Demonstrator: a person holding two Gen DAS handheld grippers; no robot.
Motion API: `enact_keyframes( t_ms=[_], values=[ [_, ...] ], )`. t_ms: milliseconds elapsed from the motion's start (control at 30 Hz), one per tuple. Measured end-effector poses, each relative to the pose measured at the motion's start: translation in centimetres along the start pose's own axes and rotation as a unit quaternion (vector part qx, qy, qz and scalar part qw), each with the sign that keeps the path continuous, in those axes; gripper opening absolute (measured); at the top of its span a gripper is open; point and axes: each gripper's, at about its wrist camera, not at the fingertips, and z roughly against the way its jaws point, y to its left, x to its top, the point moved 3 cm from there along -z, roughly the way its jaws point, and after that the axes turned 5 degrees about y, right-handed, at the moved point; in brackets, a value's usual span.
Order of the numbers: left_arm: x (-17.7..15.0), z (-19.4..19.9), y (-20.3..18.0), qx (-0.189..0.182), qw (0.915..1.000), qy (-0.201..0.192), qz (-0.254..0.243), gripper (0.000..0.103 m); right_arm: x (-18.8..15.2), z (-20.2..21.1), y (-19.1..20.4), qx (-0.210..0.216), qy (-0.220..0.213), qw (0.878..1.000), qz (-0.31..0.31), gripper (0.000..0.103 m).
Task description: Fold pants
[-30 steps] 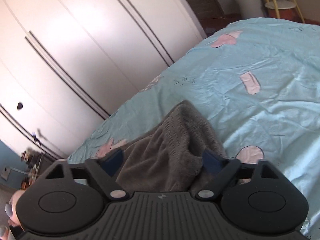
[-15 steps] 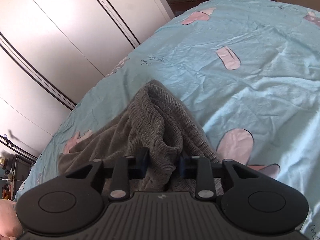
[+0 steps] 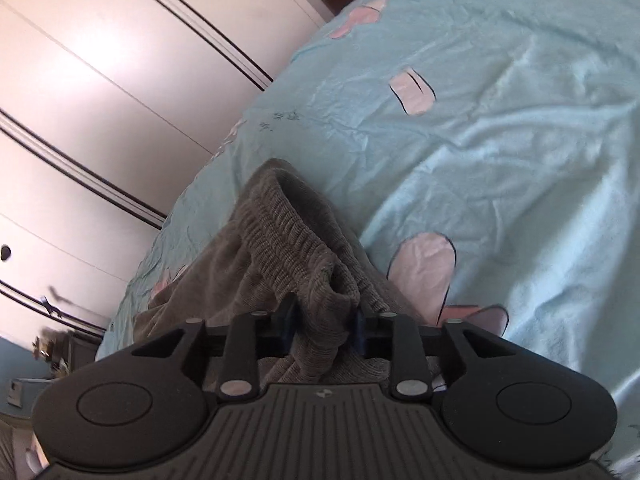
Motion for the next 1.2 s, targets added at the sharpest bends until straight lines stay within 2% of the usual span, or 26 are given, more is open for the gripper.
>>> enact_keyframes(
  t_ms=[33, 67, 100, 200, 267, 333, 467, 500, 633, 700, 733, 800, 833, 867, 900, 967, 1000, 1067, 1100, 1133, 1167, 1200],
  values=[
    [0.2, 0.0, -0.2, -0.004, 1.0, 0.004, -0.001, 0.092, 0.3, 0.5, 0.7, -0.009, -0.012, 1.0, 0.015, 0.05],
    [0.6, 0.0, -0.4, -0.01, 0.9999, 0.005, -0.003, 0.092, 0.6, 0.8, 1.4, -0.023, -0.026, 0.999, 0.04, 0.069],
    [1.0, 0.1, -0.8, -0.018, 0.9998, 0.003, -0.007, 0.092, 1.0, 0.8, 1.8, -0.037, -0.034, 0.997, 0.064, 0.079],
    [2.8, 0.5, -1.9, -0.031, 0.9989, -0.016, -0.03, 0.092, 1.6, -0.5, 2.1, -0.035, -0.02, 0.994, 0.097, 0.084],
    [4.7, 0.2, -2.8, -0.015, 0.9984, -0.028, -0.047, 0.092, 1.6, -2.3, 1.5, -0.03, 0.007, 0.995, 0.099, 0.084],
    [6.7, -0.7, -4.2, 0.01, 0.9965, -0.037, -0.075, 0.09, 1.0, -4.0, 0.3, -0.049, 0.036, 0.994, 0.09, 0.086],
    [9.7, -4.2, -7.2, 0.03, 0.989, -0.016, -0.144, 0.087, 0.1, -5.6, -1.9, -0.018, 0.063, 0.997, 0.041, 0.092],
    [10.2, -5.3, -8.0, 0.034, 0.986, -0.007, -0.163, 0.081, 0.1, -5.6, -2.1, -0.011, 0.064, 0.997, 0.037, 0.093],
    [10.4, -8.7, -10.0, 0.03, 0.9733, 0.024, -0.226, 0.069, 0.1, -5.9, -2.0, -0.01, 0.068, 0.997, 0.042, 0.097],
    [10.5, -9.3, -10.6, 0.022, 0.9695, 0.017, -0.243, 0.052, 0.0, -6.1, -1.7, -0.018, 0.069, 0.996, 0.055, 0.097],
    [10.7, -9.7, -11.0, 0.024, 0.9685, 0.009, -0.248, 0.049, 0.1, -6.1, -1.5, -0.021, 0.069, 0.996, 0.06, 0.097],
    [11.1, -10.5, -11.4, 0.04, 0.9674, -0.002, -0.25, 0.035, 0.1, -6.4, -1.3, -0.025, 0.067, 0.995, 0.067, 0.098],
    [11.4, -10.7, -11.5, 0.051, 0.9681, -0.014, -0.245, 0.033, 0.1, -6.5, -1.2, -0.027, 0.067, 0.995, 0.072, 0.098],
    [11.6, -10.7, -11.6, 0.063, 0.9697, -0.031, -0.234, 0.025, 0.1, -6.5, -1.1, -0.028, 0.066, 0.995, 0.074, 0.098],
    [11.8, -10.6, -11.7, 0.081, 0.9703, -0.05, -0.222, 0.001, 0.1, -6.6, -1.1, -0.028, 0.066, 0.995, 0.075, 0.098],
    [12.6, -10.3, -11.5, 0.173, 0.9596, -0.101, -0.198, 0.001, 0.1, -6.5, -1.1, -0.026, 0.066, 0.995, 0.074, 0.098],
    [12.8, -10.1, -11.4, 0.162, 0.9631, -0.096, -0.192, 0.002, 0.1, -6.4, -1.2, -0.023, 0.066, 0.995, 0.072, 0.098],
    [12.7, -9.3, -11.3, 0.057, 0.9825, -0.042, -0.172, 0.006, 0.1, -6.3, -1.3, -0.018, 0.065, 0.995, 0.068, 0.098],
    [12.4, -8.6, -11.4, 0.033, 0.9844, -0.039, -0.168, 0.012, 0.0, -6.2, -1.3, -0.017, 0.064, 0.996, 0.066, 0.098],
    [11.8, -7.8, -11.8, 0.026, 0.9821, -0.047, -0.18, 0.016, 0.0, -6.2, -1.3, -0.017, 0.064, 0.996, 0.067, 0.098],
    [11.1, -7.2, -12.3, 0.023, 0.9775, -0.047, -0.205, 0.023, 0.0, -6.2, -1.4, -0.017, 0.065, 0.996, 0.067, 0.098],
    [10.5, -7.0, -12.7, 0.016, 0.9733, -0.038, -0.226, 0.027, 0.1, -6.1, -1.4, -0.016, 0.065, 0.996, 0.066, 0.098]
  ],
)
